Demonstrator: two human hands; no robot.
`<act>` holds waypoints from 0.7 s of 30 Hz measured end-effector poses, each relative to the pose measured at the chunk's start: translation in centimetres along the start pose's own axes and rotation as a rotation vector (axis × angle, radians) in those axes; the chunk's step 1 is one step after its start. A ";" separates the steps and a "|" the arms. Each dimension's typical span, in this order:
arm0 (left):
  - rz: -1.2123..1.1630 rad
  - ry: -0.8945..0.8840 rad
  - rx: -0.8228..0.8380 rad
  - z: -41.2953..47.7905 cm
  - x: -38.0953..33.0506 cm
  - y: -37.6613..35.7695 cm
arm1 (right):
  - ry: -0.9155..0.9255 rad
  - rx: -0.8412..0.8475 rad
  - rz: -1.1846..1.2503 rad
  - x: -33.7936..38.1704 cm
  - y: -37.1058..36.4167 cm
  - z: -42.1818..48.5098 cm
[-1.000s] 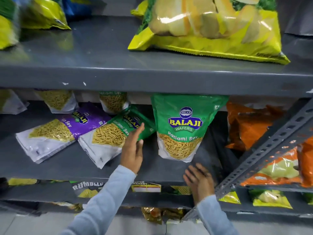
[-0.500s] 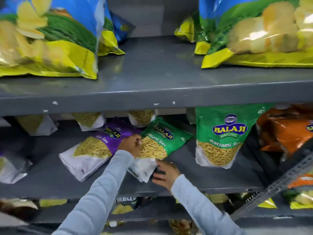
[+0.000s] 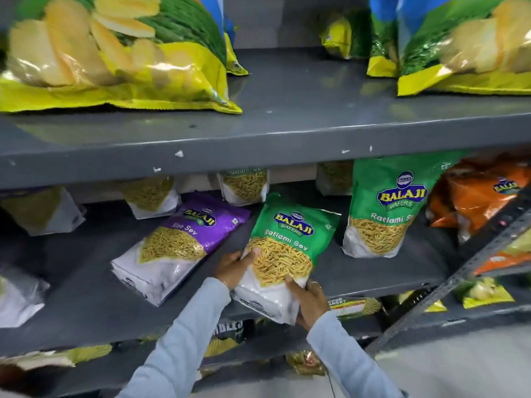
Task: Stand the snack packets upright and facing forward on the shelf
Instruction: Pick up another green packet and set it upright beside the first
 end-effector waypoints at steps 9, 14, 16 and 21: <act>-0.685 -0.050 -0.054 -5.9 0.2 0.1 | 0.177 0.172 -0.056 3.3 2.3 -5.9; -0.692 -0.167 0.026 -9.9 -1.6 1.5 | 0.229 0.315 -0.034 4.9 3.4 -9.2; -0.699 -0.201 0.031 -11.3 -1.7 1.8 | 0.270 0.345 -0.062 4.9 4.0 -10.2; -0.705 -0.210 0.032 -13.0 -1.2 2.3 | 0.346 0.402 -0.106 4.5 4.8 -11.7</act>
Point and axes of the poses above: each hand's wrist, its own z-axis towards the middle knuckle, its own y-axis out of the back of the hand, x = y × z, the point moved 1 cm from there along z, towards the middle knuckle, and after that the axes turned 9 degrees about -y, right-handed, at the moved point
